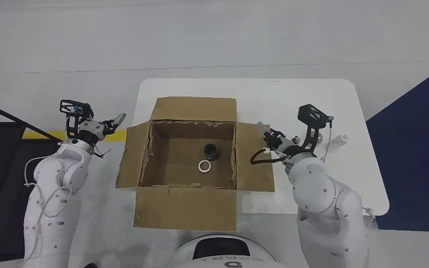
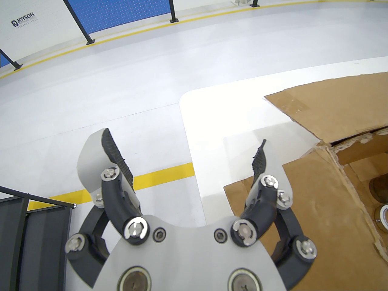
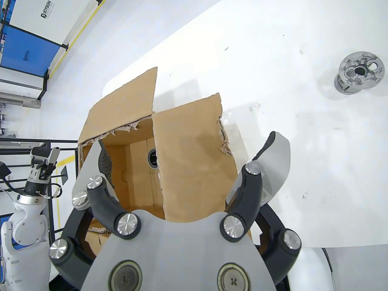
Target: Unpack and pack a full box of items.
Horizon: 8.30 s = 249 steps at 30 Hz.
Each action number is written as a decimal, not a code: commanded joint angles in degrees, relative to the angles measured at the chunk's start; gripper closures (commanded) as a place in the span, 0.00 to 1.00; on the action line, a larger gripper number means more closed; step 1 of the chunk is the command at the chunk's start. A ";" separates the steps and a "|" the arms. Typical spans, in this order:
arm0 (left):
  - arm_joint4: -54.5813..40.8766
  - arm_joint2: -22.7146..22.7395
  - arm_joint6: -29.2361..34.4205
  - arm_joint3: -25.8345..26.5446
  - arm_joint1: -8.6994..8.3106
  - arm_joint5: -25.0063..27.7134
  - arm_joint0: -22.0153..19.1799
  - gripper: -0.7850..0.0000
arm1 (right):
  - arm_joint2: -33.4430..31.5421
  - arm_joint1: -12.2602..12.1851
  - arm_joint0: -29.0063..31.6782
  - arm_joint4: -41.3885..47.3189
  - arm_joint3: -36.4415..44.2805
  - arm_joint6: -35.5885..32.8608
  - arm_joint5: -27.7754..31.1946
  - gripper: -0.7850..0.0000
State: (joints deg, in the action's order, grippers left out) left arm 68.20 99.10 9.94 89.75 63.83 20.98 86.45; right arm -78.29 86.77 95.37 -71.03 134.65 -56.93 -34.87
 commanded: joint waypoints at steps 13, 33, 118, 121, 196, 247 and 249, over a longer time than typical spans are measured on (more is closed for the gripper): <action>0.00 0.00 0.00 0.00 0.00 0.00 0.00 0.00 | -13.47 0.31 1.90 1.47 -3.58 12.25 -13.72 0.00; 0.00 0.00 0.00 0.00 0.00 0.00 0.00 0.00 | -22.27 -0.75 -14.50 -7.93 -30.87 12.05 -19.46 0.00; 0.00 0.00 0.00 0.00 0.00 0.00 0.00 0.00 | 10.63 4.45 -1.04 -8.72 -2.07 3.08 16.04 1.00; 0.00 0.00 0.00 0.00 0.00 0.00 0.00 0.00 | 13.75 4.24 -2.00 -8.93 -4.73 1.02 20.40 1.00; 0.00 0.00 0.00 0.00 0.00 0.00 0.00 0.00 | -18.50 3.28 -4.21 -5.19 -9.37 -0.12 1.07 0.23; 0.00 0.00 0.00 0.00 0.00 0.00 0.00 0.00 | -17.77 3.00 -18.98 -13.65 -34.51 -1.96 -8.28 1.00; 0.00 0.00 0.00 0.00 0.00 0.00 0.00 0.00 | -16.76 3.27 -16.76 -10.06 -28.70 -1.34 -7.15 1.00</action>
State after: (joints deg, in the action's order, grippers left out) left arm 68.20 99.10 9.94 89.75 63.83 20.98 86.45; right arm -95.54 89.92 77.38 -83.27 102.46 -58.62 -42.60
